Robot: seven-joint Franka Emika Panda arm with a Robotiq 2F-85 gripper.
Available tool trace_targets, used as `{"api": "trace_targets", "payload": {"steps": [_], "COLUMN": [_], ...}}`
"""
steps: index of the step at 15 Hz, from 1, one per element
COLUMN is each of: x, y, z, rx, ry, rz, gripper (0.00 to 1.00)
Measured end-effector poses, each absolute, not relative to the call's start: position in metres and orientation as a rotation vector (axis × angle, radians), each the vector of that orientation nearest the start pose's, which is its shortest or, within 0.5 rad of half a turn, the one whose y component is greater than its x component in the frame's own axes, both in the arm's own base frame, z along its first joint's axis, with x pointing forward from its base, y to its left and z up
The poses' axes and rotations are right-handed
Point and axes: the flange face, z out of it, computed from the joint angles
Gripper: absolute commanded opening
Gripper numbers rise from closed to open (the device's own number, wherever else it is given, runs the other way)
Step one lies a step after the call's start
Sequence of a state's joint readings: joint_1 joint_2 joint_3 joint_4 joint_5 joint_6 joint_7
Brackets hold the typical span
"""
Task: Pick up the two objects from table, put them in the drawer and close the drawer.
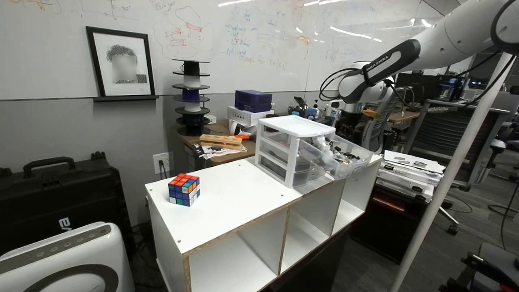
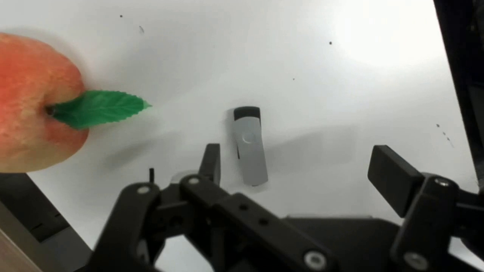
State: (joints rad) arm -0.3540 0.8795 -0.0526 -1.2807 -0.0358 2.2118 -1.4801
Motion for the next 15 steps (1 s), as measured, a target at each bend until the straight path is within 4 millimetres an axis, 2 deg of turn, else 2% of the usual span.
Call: {"api": "trace_targets", "payload": {"steps": [7,9,12,15], "x": [0.721,0.725,0.731,0.734], "y": [-0.294,-0.294,-0.292,-0.289], "z": [0.204,0.201,0.197,0.202], "rx": [-2.757,-2.759,-2.757,-2.745], "ry": [-1.736,-1.743,-1.751,-1.754], "rz": [0.011,0.006,0.004,0.022], "gripper": [1.0,0.73,0.49,0.27]}}
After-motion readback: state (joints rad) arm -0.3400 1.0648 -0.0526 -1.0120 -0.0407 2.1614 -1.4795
